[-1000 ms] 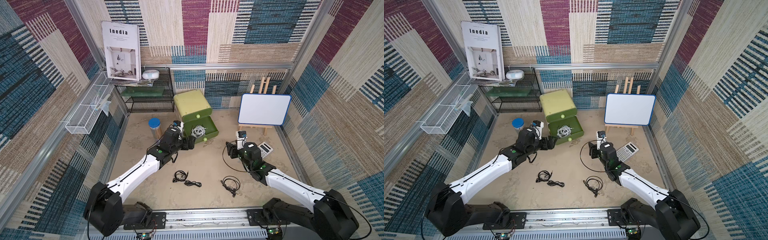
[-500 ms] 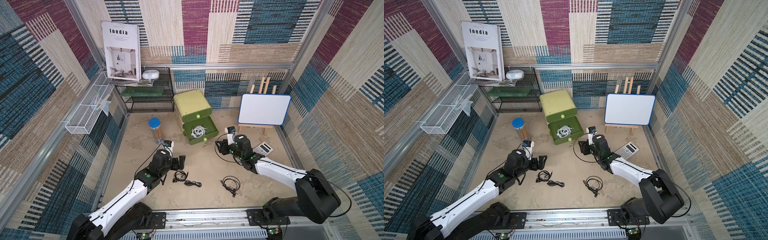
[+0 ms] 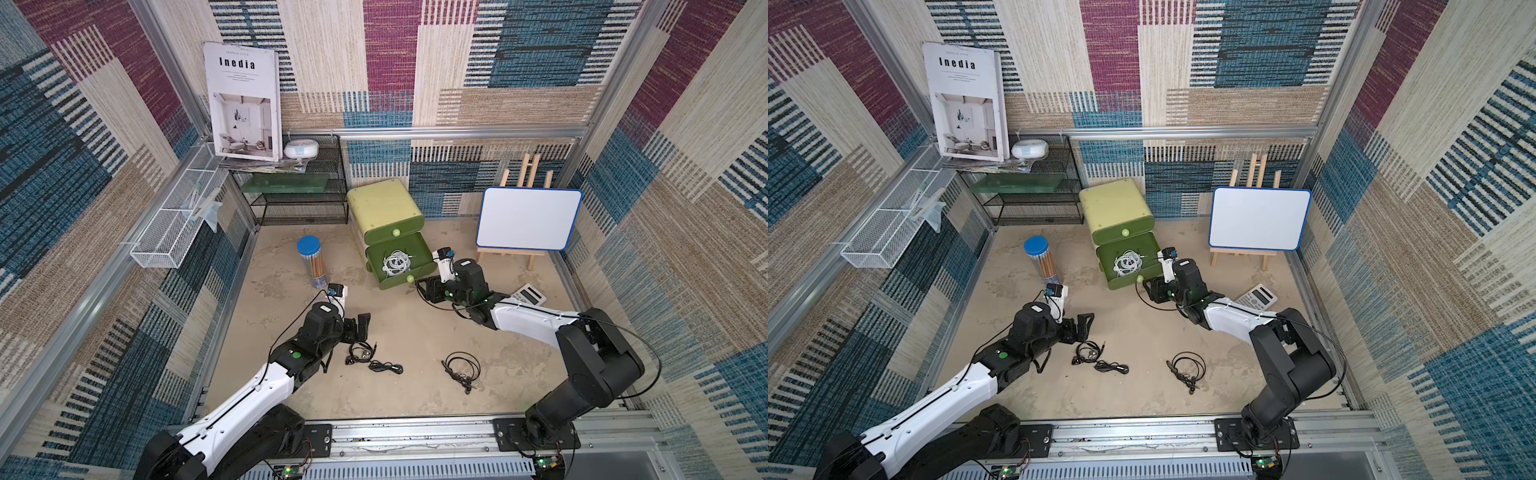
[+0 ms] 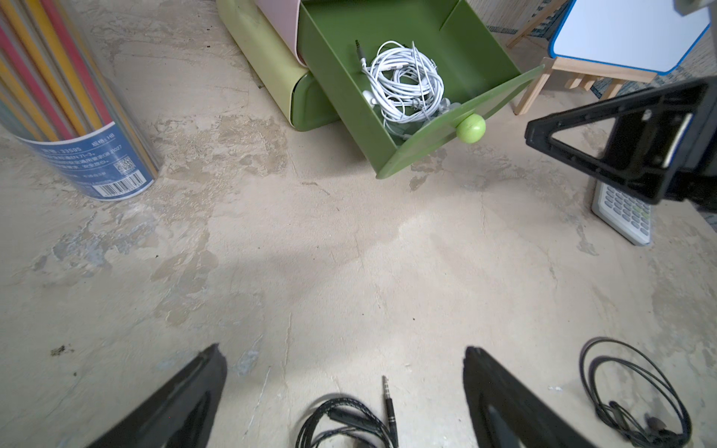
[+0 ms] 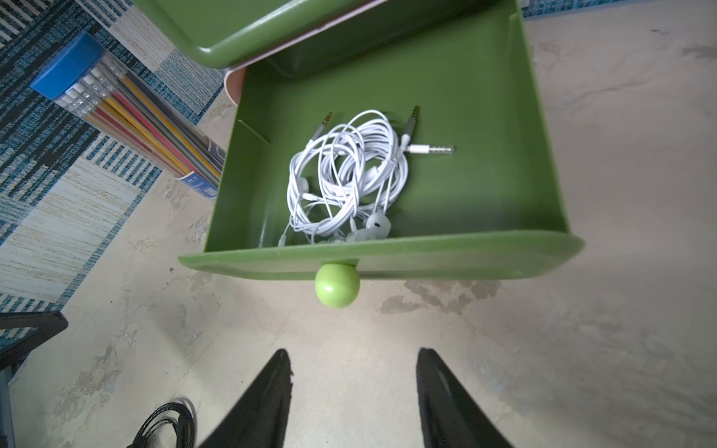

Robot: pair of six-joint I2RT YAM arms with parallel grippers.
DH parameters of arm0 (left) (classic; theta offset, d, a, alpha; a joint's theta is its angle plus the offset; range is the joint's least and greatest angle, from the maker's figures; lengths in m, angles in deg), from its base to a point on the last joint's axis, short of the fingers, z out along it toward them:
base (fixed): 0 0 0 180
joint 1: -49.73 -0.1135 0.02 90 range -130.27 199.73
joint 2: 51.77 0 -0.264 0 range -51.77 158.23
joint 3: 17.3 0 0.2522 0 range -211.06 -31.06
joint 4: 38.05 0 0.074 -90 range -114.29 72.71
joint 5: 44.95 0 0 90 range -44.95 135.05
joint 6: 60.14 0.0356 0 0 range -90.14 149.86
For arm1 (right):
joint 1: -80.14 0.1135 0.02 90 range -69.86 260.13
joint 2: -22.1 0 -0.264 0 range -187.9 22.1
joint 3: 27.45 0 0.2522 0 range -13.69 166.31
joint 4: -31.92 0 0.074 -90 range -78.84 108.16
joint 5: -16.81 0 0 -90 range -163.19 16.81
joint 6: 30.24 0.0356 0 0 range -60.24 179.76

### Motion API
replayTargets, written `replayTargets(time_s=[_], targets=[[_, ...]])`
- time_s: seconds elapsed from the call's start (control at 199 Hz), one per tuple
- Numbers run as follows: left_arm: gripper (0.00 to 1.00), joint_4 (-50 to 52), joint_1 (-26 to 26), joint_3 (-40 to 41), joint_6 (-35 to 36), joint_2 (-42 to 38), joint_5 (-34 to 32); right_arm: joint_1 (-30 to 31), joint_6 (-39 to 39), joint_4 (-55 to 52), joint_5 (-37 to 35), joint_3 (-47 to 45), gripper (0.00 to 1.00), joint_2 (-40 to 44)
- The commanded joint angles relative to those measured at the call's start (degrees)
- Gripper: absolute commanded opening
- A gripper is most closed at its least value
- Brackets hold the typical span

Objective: Place the wired earphones into the drawer by color
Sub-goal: Close the drawer in the storage box.

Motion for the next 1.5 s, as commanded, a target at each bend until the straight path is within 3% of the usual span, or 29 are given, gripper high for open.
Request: replayTargets(time_s=[0.0, 0.501, 1.494], targets=[[0.99, -1.3, -0.1, 0.0, 0.5, -0.1, 0.3, 0.0, -0.3, -0.2, 2.4, 2.3, 0.55, -2.0], [0.99, -4.4, 0.0, 0.2, 2.1, 1.1, 6.0, 0.0, 0.6, -0.5, 4.4, 7.8, 0.46, -8.4], [0.99, -4.2, 0.0, 0.4, 2.3, 0.5, 5.4, 0.0, 2.0, 0.4, 2.9, 13.8, 0.44, -12.1]])
